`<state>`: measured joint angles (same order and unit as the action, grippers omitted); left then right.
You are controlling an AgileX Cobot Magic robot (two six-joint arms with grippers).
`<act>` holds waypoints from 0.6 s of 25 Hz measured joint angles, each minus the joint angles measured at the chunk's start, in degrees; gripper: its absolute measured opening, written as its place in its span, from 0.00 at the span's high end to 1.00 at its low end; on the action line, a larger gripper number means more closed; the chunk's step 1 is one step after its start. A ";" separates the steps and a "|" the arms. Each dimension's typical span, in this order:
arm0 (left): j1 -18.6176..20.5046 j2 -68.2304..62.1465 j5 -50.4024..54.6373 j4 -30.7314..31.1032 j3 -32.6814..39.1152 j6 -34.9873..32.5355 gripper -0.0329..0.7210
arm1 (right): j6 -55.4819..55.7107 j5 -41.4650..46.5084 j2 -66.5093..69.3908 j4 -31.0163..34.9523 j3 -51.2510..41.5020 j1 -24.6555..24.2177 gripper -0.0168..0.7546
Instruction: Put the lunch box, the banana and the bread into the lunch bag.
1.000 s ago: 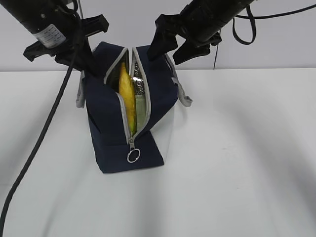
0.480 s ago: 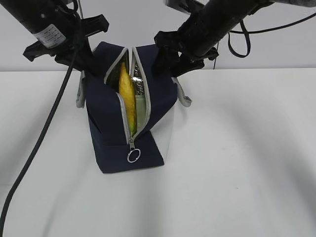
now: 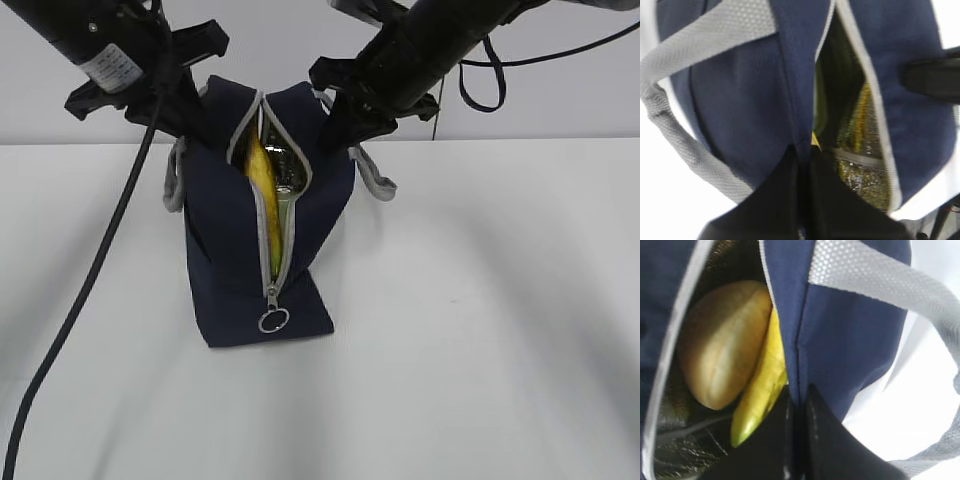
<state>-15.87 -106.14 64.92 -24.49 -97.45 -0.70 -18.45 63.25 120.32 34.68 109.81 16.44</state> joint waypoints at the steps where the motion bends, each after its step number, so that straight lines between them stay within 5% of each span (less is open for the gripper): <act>1: -0.26 0.00 -0.17 -0.75 0.00 -0.54 0.96 | 0.60 0.32 0.00 0.00 0.40 0.00 0.97; 15: -5.89 -1.57 -1.68 -1.50 -5.64 -2.81 0.96 | 8.30 7.70 -9.33 -10.40 0.80 0.00 0.97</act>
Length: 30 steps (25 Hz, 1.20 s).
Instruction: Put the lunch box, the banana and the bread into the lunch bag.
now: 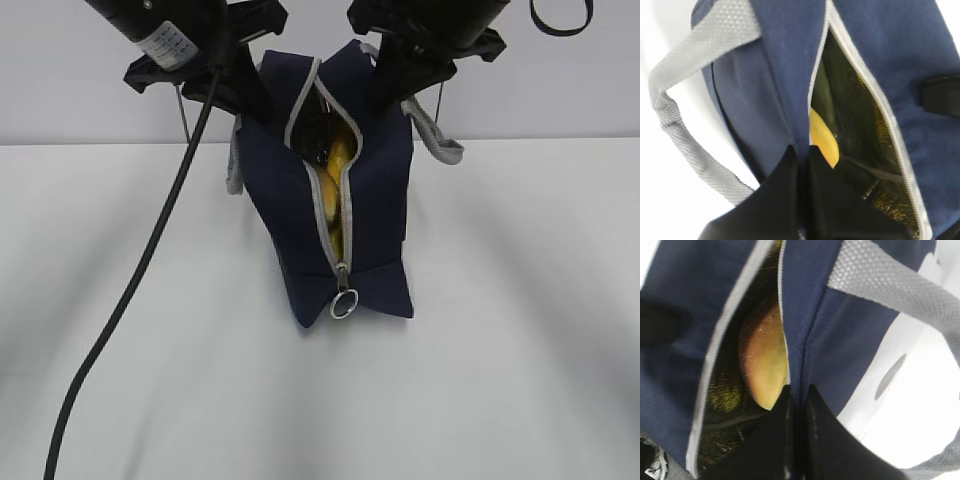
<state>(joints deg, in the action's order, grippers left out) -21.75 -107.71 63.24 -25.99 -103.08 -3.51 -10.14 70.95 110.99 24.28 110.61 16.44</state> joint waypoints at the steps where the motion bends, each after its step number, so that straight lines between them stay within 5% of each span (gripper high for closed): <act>1: -0.32 -0.46 -0.10 -0.07 -0.59 0.00 0.96 | 0.25 0.26 -0.48 -0.83 0.00 0.00 0.97; 23: -1.20 -6.38 -1.50 -1.37 -4.14 -0.13 0.96 | 6.89 0.86 1.81 -7.86 0.00 0.00 0.96; 26: -1.20 -6.38 -1.24 -1.22 -4.14 -0.18 0.87 | 6.89 0.86 2.11 -7.99 0.00 0.00 0.83; 30: -1.20 -6.38 -1.25 -1.22 -4.14 -0.18 0.49 | 6.94 0.75 2.32 -7.99 0.00 0.00 0.46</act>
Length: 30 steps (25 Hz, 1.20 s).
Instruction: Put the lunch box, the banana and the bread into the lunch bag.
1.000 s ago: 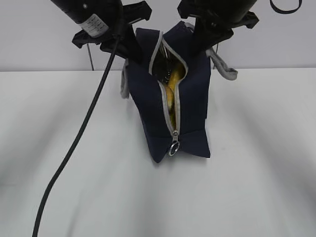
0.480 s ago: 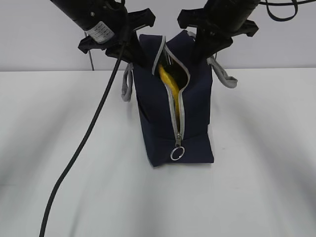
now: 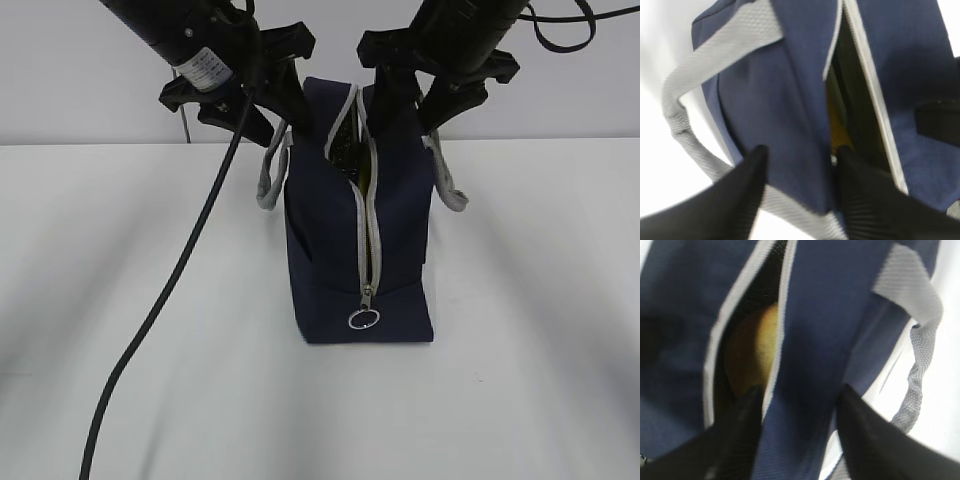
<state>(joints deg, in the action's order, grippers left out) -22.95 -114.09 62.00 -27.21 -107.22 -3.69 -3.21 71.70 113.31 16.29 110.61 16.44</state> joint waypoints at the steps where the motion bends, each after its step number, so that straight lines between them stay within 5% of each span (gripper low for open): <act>1: 0.00 0.00 0.06 -0.07 0.00 0.00 0.40 | 0.12 -0.12 0.00 0.00 0.00 0.00 0.39; 7: 0.00 0.78 2.03 -0.84 0.00 0.34 0.24 | 0.15 -0.21 -0.49 0.11 0.14 0.00 0.30; 21: -0.73 7.16 6.35 0.55 -0.02 0.28 0.30 | 1.85 -0.21 -12.61 -1.14 -1.40 0.00 0.29; 30: -0.78 14.08 4.65 1.51 7.19 0.28 0.32 | 1.73 -11.49 -27.03 -1.14 -24.82 0.00 0.29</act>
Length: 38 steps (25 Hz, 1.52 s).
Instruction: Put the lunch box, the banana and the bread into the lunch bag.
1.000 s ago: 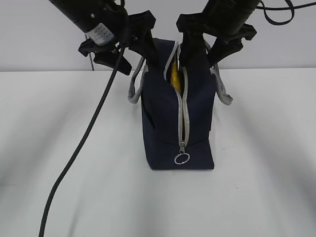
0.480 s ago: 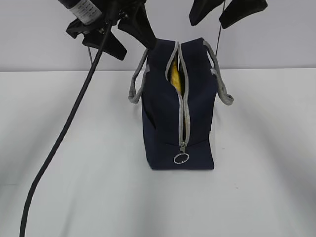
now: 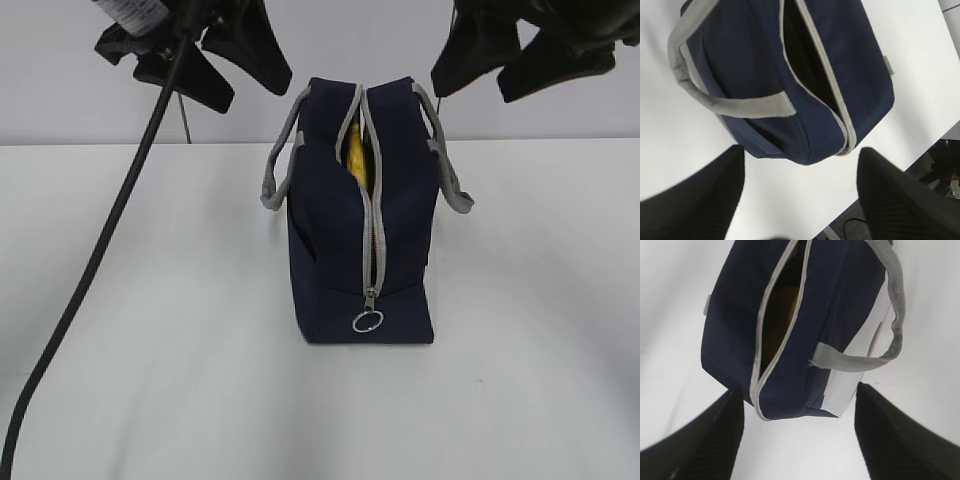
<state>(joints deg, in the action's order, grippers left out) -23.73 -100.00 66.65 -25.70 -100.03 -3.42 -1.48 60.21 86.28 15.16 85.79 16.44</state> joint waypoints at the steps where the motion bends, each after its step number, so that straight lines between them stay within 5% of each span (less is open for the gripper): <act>1: 0.00 1.01 -0.78 0.17 1.73 -0.01 0.32 | -0.50 -2.68 -2.51 0.00 -3.46 0.00 0.29; 11: 0.00 13.62 -10.53 0.87 20.18 -2.71 0.32 | -8.52 -23.97 -17.30 0.70 -33.82 0.00 0.29; 16: 0.00 17.47 -13.29 0.87 27.40 -4.69 0.32 | -17.03 -31.51 -19.86 7.15 -44.47 0.00 0.29; 23: 0.00 18.26 -14.15 0.87 32.00 -5.64 0.32 | -40.22 -34.58 -20.08 24.46 -52.23 0.00 0.29; 31: 0.00 18.59 -14.98 0.82 32.21 -6.07 0.32 | -82.26 -30.61 -18.12 55.58 -55.48 0.00 0.29; 38: 0.00 18.59 -15.05 0.82 32.21 -6.08 0.32 | -87.95 -30.70 -9.81 69.76 -56.17 0.00 0.29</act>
<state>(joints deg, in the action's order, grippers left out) -23.73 -81.42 51.60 -24.88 -67.82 -9.49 -89.42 29.50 76.47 84.92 29.62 16.44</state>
